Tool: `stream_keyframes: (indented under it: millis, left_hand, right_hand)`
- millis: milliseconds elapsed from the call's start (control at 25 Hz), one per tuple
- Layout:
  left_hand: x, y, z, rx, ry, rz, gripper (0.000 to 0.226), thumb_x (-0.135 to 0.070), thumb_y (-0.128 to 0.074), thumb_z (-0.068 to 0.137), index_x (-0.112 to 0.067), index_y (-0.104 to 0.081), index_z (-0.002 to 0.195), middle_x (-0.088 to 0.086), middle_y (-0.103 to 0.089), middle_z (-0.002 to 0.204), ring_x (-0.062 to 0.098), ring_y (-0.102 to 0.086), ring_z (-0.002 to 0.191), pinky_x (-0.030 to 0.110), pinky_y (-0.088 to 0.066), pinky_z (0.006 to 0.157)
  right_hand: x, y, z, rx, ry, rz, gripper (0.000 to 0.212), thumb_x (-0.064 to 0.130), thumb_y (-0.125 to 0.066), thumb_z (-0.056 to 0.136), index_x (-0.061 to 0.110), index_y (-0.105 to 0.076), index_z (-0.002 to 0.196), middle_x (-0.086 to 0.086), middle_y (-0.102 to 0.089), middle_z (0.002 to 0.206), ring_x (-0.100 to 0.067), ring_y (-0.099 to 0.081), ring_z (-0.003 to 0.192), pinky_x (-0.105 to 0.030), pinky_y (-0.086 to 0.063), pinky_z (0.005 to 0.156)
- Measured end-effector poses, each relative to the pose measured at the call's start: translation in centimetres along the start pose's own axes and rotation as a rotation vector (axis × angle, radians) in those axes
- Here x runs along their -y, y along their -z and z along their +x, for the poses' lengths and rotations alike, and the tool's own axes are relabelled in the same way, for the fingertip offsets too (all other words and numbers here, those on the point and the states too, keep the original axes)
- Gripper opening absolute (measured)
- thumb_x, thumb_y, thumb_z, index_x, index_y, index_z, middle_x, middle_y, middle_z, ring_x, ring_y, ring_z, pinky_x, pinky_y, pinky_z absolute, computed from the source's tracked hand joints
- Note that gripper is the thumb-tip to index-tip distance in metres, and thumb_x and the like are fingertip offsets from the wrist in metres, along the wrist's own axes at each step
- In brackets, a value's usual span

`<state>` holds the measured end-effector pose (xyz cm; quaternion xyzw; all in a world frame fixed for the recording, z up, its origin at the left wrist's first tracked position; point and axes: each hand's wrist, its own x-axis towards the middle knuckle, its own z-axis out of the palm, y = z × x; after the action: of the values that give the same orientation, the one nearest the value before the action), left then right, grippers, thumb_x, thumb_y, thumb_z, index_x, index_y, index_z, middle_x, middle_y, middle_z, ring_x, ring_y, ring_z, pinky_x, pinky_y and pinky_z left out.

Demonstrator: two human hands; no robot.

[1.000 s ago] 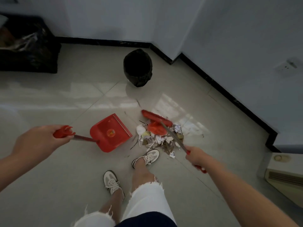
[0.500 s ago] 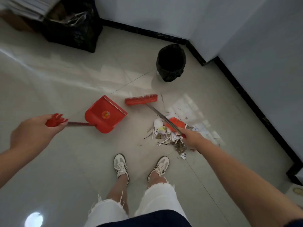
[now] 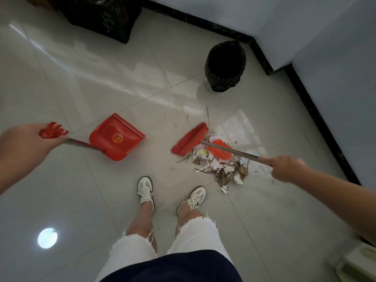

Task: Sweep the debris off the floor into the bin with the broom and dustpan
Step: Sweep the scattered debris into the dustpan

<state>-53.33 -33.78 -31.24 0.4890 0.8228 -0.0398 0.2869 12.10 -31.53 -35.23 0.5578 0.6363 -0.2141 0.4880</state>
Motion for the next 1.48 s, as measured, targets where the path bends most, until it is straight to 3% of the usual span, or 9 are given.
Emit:
stream_keyframes:
  millis: [200,320,440,720,960,1080,1240,1360,1480]
  left_hand:
    - [2.7,-1.9,2.1,-0.093,-0.05,-0.094,0.068,-0.092,-0.054,0.059,-0.058,-0.06,0.117,-0.025,-0.071,0.1,0.005,-0.067,0.089,0.033,-0.053,0.088]
    - [-0.2,-1.0,0.9,-0.101,-0.075,-0.103,0.046,-0.086,-0.057,0.064,-0.064,-0.059,0.105,-0.017,-0.072,0.108,0.016,-0.068,0.099,0.041,-0.052,0.093]
    - [-4.8,1.3,-1.1,-0.062,-0.11,-0.077,0.027,-0.073,-0.058,0.07,-0.062,-0.059,0.095,-0.004,-0.071,0.115,0.027,-0.066,0.107,0.048,-0.049,0.097]
    - [-7.7,1.0,0.0,-0.09,-0.177,-0.09,0.045,-0.078,-0.055,0.07,-0.051,-0.062,0.105,0.0,-0.073,0.108,0.03,-0.067,0.1,0.054,-0.052,0.092]
    - [-9.9,-0.5,0.1,-0.16,-0.215,0.062,0.059,-0.082,-0.051,0.071,-0.041,-0.062,0.113,0.002,-0.074,0.1,0.031,-0.069,0.093,0.051,-0.056,0.085]
    - [-12.5,-1.6,-1.8,-0.151,-0.284,0.24,0.045,-0.07,-0.061,0.075,-0.041,-0.069,0.108,0.006,-0.076,0.098,0.034,-0.07,0.09,0.044,-0.057,0.077]
    - [-16.1,-2.5,-4.2,-0.122,-0.444,0.397,0.035,-0.042,-0.078,0.078,-0.029,-0.076,0.11,0.01,-0.077,0.096,0.034,-0.073,0.087,0.038,-0.055,0.071]
    - [-18.0,-2.5,-4.1,-0.018,-0.523,0.532,0.036,-0.048,-0.074,0.08,-0.036,-0.073,0.114,0.002,-0.077,0.101,0.028,-0.073,0.091,0.035,-0.056,0.073]
    - [-20.8,-3.0,-3.9,0.066,-0.603,0.6,0.037,-0.055,-0.066,0.084,-0.044,-0.068,0.119,-0.008,-0.074,0.11,0.02,-0.07,0.102,0.034,-0.056,0.08]
  right_hand:
    - [-6.0,-1.1,-3.2,-0.01,-0.078,0.015,0.071,0.018,-0.034,0.085,0.057,-0.024,0.144,0.004,-0.059,0.133,-0.02,-0.059,0.116,-0.031,-0.051,0.086]
    - [-6.7,-1.2,-6.1,-0.065,-0.031,0.091,0.061,0.026,-0.035,0.094,0.06,-0.023,0.142,0.006,-0.067,0.111,-0.016,-0.062,0.089,-0.027,-0.047,0.068]
    - [-4.5,-0.7,-6.5,-0.118,0.067,0.018,0.048,0.044,-0.032,0.099,0.066,-0.016,0.139,0.006,-0.068,0.103,-0.016,-0.065,0.091,-0.028,-0.048,0.068]
    - [4.1,2.3,0.8,-0.111,0.216,-0.353,0.069,0.013,-0.032,0.096,0.057,-0.01,0.145,0.005,-0.055,0.072,-0.01,-0.048,0.055,-0.023,-0.038,0.043]
    - [-2.5,6.2,1.1,-0.11,0.151,-0.514,0.074,0.01,-0.032,0.091,0.056,-0.012,0.146,0.006,-0.064,0.113,-0.018,-0.064,0.098,-0.027,-0.053,0.067]
    - [-5.2,7.2,-0.7,-0.146,0.131,-0.572,0.073,0.01,-0.031,0.088,0.054,-0.02,0.145,0.01,-0.065,0.113,-0.016,-0.064,0.1,-0.026,-0.052,0.071]
    - [-9.7,3.4,-5.3,-0.121,0.018,-0.204,0.059,0.027,-0.032,0.097,0.064,-0.017,0.14,0.017,-0.06,0.091,-0.009,-0.06,0.079,-0.023,-0.05,0.067]
    - [-12.5,-3.5,-9.8,-0.07,-0.096,0.221,0.049,0.046,-0.034,0.097,0.078,-0.006,0.121,0.019,-0.062,0.088,-0.006,-0.061,0.074,-0.026,-0.055,0.074]
    - [-12.6,-8.4,-13.7,-0.049,-0.168,0.65,0.047,0.041,-0.044,0.097,0.073,-0.021,0.124,0.008,-0.061,0.067,-0.009,-0.058,0.053,-0.025,-0.05,0.054]
